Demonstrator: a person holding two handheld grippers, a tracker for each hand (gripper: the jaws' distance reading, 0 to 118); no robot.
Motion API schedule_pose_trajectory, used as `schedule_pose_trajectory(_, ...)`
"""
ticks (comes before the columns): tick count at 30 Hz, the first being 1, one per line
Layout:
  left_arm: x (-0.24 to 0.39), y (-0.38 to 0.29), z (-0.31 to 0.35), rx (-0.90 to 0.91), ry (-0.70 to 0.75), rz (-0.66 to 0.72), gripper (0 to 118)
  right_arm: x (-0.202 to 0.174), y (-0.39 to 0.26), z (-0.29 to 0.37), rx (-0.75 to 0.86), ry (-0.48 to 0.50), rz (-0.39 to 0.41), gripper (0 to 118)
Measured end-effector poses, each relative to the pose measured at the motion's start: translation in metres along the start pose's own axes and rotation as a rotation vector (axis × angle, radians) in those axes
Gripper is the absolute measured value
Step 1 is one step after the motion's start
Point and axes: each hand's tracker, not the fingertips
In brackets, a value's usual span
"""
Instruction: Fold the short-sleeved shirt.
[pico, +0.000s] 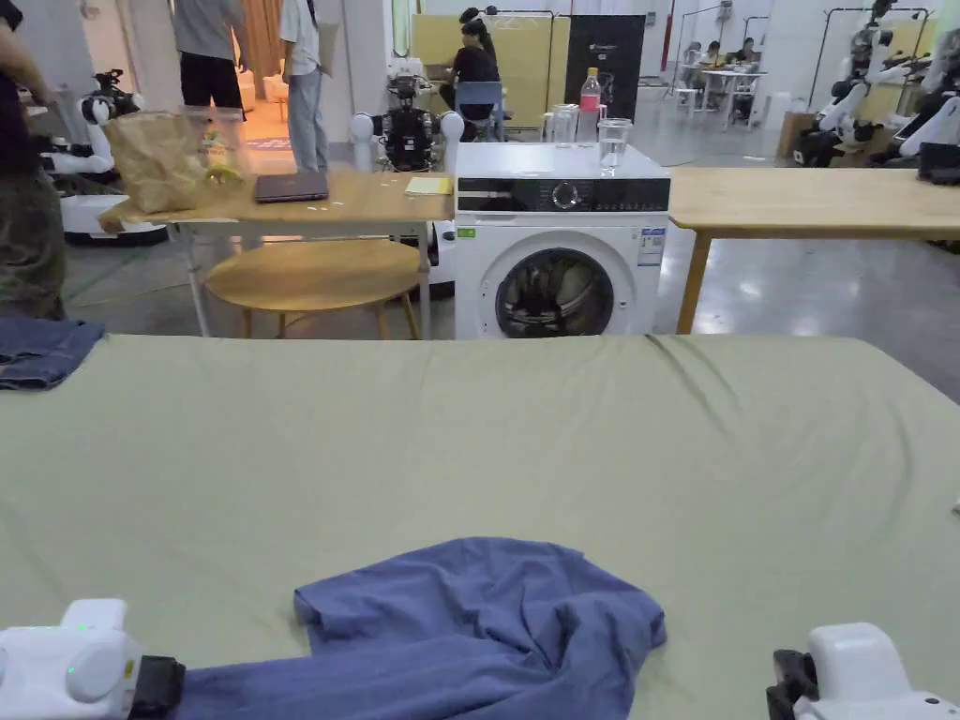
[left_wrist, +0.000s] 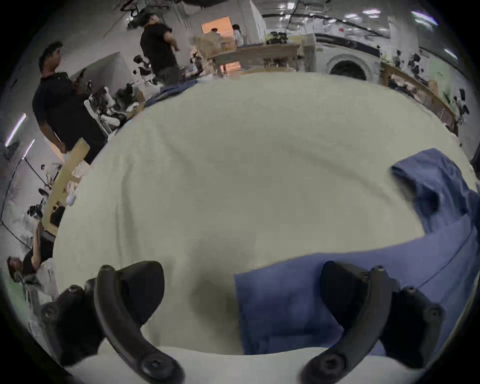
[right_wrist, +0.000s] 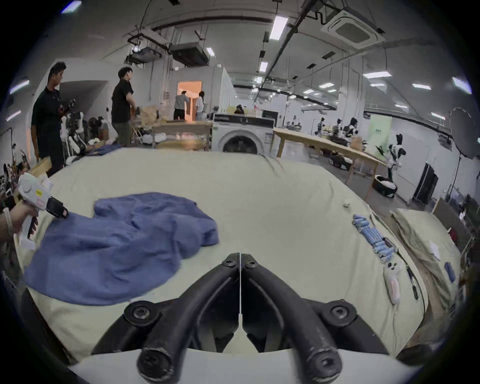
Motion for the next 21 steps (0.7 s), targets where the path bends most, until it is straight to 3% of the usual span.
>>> schedule_pose_trajectory(1,0.004,-0.004,0.002,0.015,-0.016,-0.018,95,0.003,0.001,-0.012,-0.027,0.005,0.019,0)
schedule_pose_trajectory(2,0.007,-0.008,0.014,0.054,-0.033,-0.021,67,0.004,0.001,-0.024,-0.053,0.008,0.042,0)
schedule_pose_trajectory(3,0.008,-0.009,0.028,0.061,-0.119,-0.016,31,0.005,0.001,-0.039,-0.079,0.017,0.067,0)
schedule_pose_trajectory(4,0.009,-0.011,0.038,0.048,-0.185,-0.017,21,0.005,0.002,-0.052,-0.103,0.035,0.088,0)
schedule_pose_trajectory(5,0.014,-0.015,0.047,0.059,-0.150,-0.071,21,0.003,0.003,-0.068,-0.137,0.068,0.112,0)
schedule_pose_trajectory(6,0.018,-0.019,0.056,0.089,-0.103,-0.120,1,0.000,0.004,-0.084,-0.161,0.121,0.130,0)
schedule_pose_trajectory(7,0.018,-0.021,0.061,0.106,-0.106,-0.122,1,-0.001,0.005,-0.094,-0.177,0.164,0.141,10)
schedule_pose_trajectory(8,0.014,-0.019,0.064,0.115,-0.116,-0.102,1,-0.005,0.009,-0.108,-0.204,0.202,0.162,31)
schedule_pose_trajectory(10,0.014,-0.018,0.073,0.121,-0.106,-0.106,1,-0.014,0.015,-0.131,-0.226,0.203,0.220,98)
schedule_pose_trajectory(11,0.014,-0.017,0.077,0.120,-0.108,-0.110,1,-0.019,0.018,-0.141,-0.213,0.209,0.253,110)
schedule_pose_trajectory(12,0.011,-0.015,0.073,0.119,-0.112,-0.111,1,-0.024,0.022,-0.152,-0.212,0.214,0.294,111)
schedule_pose_trajectory(14,0.011,-0.014,0.075,0.122,-0.116,-0.119,1,-0.033,0.025,-0.168,-0.195,0.184,0.362,111)
schedule_pose_trajectory(17,0.009,-0.011,0.072,0.123,-0.111,-0.118,1,-0.047,0.028,-0.182,-0.213,0.260,0.399,109)
schedule_pose_trajectory(18,0.009,-0.009,0.072,0.125,-0.111,-0.112,1,-0.049,0.027,-0.183,-0.220,0.314,0.399,97)
schedule_pose_trajectory(20,0.007,-0.008,0.069,0.124,-0.108,-0.109,1,-0.047,0.027,-0.180,-0.237,0.430,0.310,23)
schedule_pose_trajectory(21,0.007,-0.008,0.068,0.126,-0.106,-0.109,1,-0.047,0.025,-0.180,-0.258,0.438,0.257,8)
